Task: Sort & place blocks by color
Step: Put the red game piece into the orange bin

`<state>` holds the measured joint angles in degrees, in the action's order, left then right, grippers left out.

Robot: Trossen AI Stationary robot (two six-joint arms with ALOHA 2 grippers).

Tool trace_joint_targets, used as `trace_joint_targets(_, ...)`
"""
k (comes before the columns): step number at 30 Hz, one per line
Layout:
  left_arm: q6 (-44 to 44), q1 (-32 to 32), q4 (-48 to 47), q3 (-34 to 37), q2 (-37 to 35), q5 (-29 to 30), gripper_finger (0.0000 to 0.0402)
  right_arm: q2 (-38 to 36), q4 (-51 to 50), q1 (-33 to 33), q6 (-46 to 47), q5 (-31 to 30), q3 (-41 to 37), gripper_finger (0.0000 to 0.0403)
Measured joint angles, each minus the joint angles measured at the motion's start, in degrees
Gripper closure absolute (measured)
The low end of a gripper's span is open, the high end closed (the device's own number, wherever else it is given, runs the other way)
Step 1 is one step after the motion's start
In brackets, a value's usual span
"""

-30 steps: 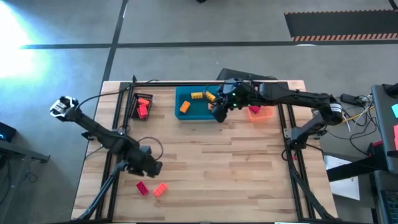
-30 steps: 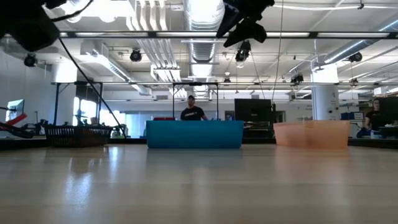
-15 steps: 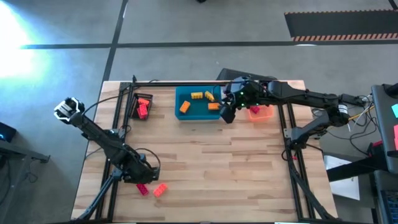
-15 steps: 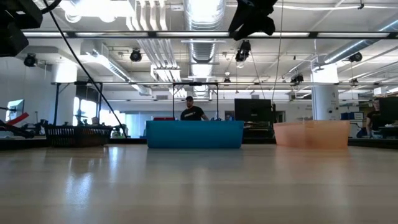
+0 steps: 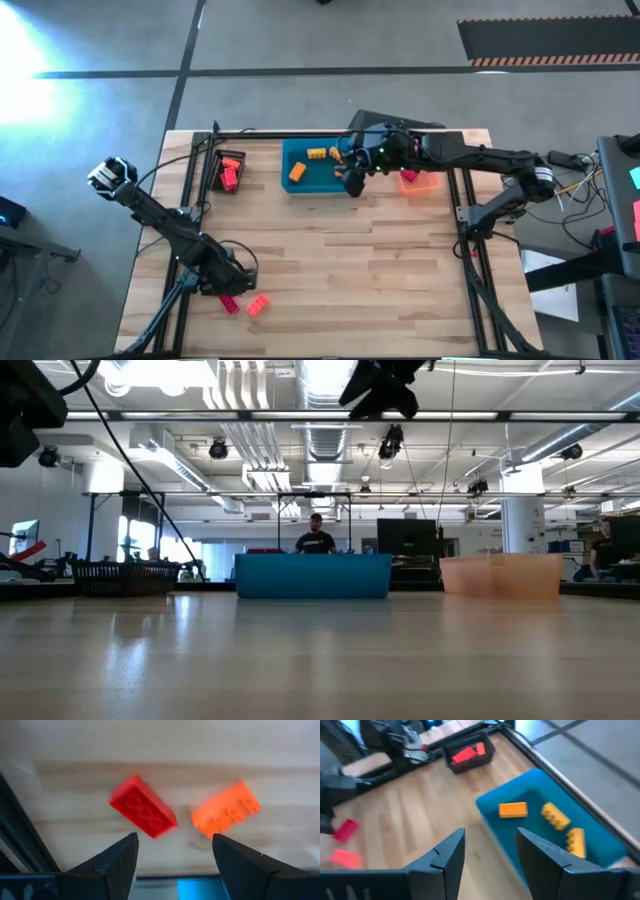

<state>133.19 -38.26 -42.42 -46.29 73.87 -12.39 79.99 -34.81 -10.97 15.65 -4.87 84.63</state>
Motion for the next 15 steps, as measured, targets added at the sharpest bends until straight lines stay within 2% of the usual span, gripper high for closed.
trace_joint_targets(3,0.0,0.0,2.1,-0.2,0.1,-1.0,0.0164,-0.9,-0.6,0.2,2.0,1.3,0.4,0.0239)
trace_joint_targets(9,0.0,-0.9,1.9,2.4,0.2,-2.6,0.0164,-2.5,-0.5,0.2,3.9,0.1,0.4,0.0239)
trace_joint_targets(15,-0.3,-1.5,2.9,4.9,3.7,-2.1,0.0164,-2.1,-0.7,0.2,2.9,-0.1,0.4,0.0239)
